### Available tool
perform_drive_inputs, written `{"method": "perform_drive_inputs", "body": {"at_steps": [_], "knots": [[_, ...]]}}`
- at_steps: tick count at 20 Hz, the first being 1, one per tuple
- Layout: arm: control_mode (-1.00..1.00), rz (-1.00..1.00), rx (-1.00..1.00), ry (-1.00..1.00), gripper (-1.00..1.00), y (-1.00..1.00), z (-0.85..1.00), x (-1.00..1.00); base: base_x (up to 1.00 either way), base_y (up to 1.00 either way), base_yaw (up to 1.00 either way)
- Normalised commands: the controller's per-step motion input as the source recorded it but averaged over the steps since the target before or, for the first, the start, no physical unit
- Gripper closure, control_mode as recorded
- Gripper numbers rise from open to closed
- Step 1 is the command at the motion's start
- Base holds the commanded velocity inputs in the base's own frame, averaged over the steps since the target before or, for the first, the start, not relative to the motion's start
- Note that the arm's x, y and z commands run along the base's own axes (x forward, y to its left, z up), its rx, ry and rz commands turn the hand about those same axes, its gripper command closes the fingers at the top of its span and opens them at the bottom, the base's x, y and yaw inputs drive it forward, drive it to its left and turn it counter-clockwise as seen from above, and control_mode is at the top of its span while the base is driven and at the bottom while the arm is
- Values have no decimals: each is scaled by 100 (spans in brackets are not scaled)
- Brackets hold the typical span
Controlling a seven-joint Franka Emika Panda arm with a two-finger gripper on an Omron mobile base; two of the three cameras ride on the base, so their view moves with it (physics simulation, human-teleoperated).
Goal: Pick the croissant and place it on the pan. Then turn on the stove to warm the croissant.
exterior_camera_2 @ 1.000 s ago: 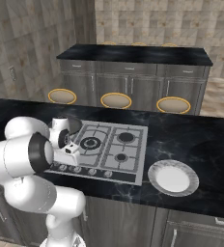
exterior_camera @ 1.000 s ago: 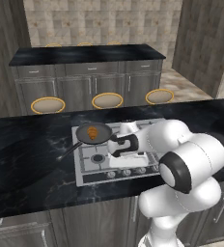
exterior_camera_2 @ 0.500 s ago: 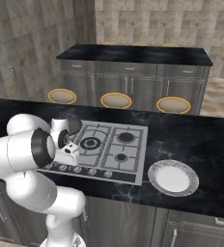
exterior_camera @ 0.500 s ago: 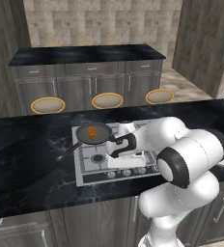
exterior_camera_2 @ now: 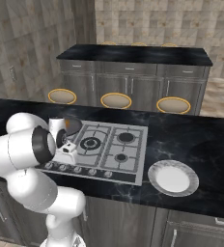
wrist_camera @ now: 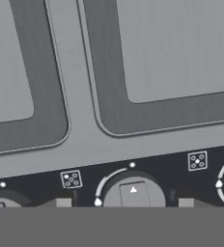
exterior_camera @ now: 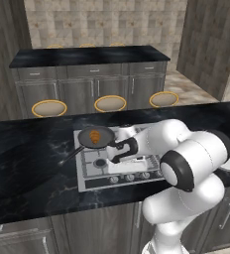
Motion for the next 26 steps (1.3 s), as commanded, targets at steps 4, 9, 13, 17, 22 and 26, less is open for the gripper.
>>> {"method": "perform_drive_inputs", "body": {"at_steps": [4,9,13,17,22,26], "knots": [[-100,-3,-2,0,100,0,-49,0,0,0,0],[-100,-1,0,-6,100,-18,-79,0,0,0,0],[-100,-1,1,-7,100,-24,-94,0,0,0,0],[-100,-1,0,-17,100,-16,-100,-15,0,0,0],[-100,0,0,-39,100,-1,-100,-71,0,0,0],[-100,0,-5,-55,100,0,-100,-100,0,0,0]]}}
